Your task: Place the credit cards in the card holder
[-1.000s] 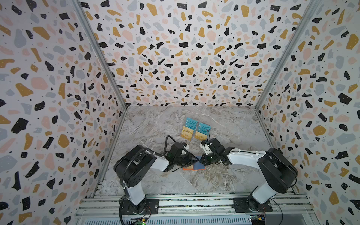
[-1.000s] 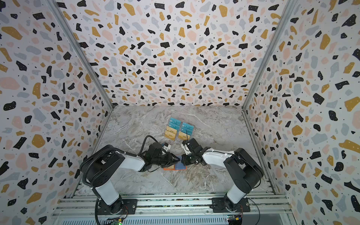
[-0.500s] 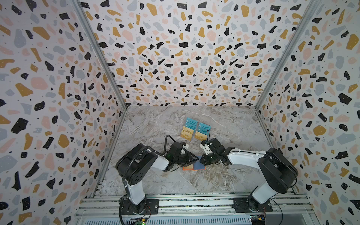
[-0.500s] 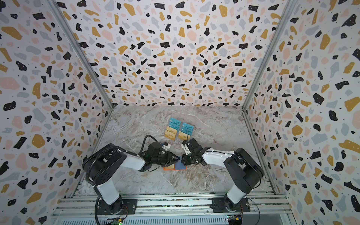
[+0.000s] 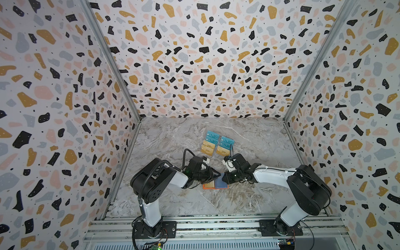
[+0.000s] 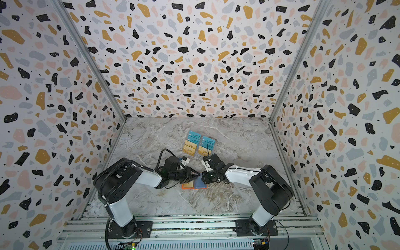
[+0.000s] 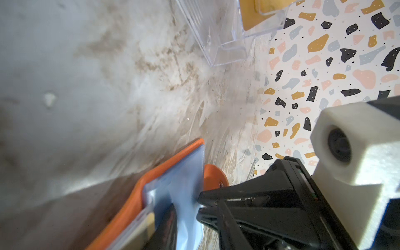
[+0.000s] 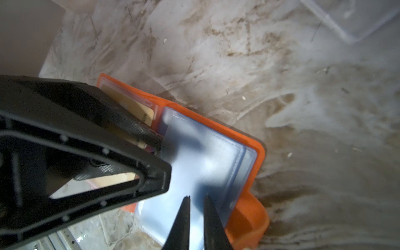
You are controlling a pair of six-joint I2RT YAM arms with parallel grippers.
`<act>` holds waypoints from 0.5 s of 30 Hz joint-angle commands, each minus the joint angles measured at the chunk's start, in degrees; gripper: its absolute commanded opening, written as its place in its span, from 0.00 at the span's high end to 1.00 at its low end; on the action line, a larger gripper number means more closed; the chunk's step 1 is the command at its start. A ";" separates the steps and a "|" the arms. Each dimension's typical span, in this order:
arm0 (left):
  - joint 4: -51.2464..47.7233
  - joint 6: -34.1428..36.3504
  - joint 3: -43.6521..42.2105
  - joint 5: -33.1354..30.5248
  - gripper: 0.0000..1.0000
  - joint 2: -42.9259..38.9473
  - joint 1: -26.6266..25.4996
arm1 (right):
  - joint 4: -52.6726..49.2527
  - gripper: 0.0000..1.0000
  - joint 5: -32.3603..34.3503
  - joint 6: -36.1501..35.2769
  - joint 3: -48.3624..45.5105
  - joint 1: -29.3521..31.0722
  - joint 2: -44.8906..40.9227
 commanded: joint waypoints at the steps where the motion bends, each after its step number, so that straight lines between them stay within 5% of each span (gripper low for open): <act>1: 1.63 0.67 -0.46 1.28 0.69 -0.01 0.06 | -0.57 0.84 0.63 0.33 -0.05 0.34 -2.57; 15: 6.43 -2.80 -2.12 1.63 0.89 -0.12 0.06 | 0.52 0.84 3.06 0.81 0.48 0.25 -4.75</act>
